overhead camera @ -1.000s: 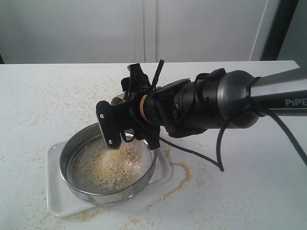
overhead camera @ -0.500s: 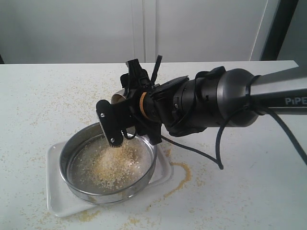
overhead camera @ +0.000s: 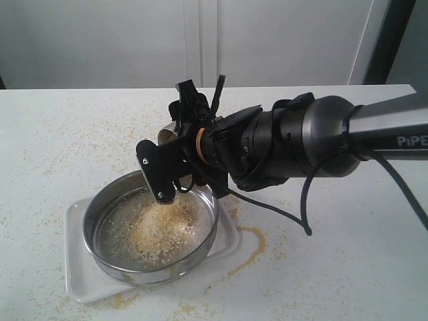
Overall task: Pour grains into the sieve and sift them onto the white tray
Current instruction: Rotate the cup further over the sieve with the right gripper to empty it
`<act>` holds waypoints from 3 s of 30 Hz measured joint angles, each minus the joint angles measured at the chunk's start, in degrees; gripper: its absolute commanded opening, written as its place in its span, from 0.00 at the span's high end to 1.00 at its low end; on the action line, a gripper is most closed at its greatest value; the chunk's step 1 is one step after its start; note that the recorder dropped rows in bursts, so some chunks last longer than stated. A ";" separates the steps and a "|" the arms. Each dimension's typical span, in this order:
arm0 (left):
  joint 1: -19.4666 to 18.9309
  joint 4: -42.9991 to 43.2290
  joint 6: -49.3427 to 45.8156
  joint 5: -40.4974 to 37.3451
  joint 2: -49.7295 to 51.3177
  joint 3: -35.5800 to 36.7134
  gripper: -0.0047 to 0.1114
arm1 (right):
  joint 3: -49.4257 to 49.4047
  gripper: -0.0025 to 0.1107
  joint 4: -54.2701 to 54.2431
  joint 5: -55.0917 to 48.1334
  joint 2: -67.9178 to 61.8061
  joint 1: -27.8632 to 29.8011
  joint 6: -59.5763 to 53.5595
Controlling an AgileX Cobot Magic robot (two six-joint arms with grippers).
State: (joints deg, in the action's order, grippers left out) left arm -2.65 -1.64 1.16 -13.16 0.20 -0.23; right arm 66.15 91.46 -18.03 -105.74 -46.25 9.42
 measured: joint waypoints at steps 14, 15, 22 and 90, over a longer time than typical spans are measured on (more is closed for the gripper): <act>0.00 0.00 0.00 0.00 0.00 0.00 0.95 | 0.00 0.98 1.29 -1.13 0.00 0.00 0.00; 0.00 0.00 0.00 0.00 0.00 0.00 0.95 | 0.00 0.98 1.32 -1.13 0.00 0.00 0.00; 0.00 0.00 0.00 0.00 0.00 0.00 0.95 | 0.00 0.98 1.52 -1.36 0.00 -0.50 0.00; 0.00 0.00 0.00 0.00 0.00 0.00 0.95 | 0.00 0.98 3.63 -9.09 -5.62 -5.09 -6.03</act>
State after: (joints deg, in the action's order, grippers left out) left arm -2.65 -1.64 1.16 -13.16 0.20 -0.23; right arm 66.15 95.09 -27.12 -111.35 -51.34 3.39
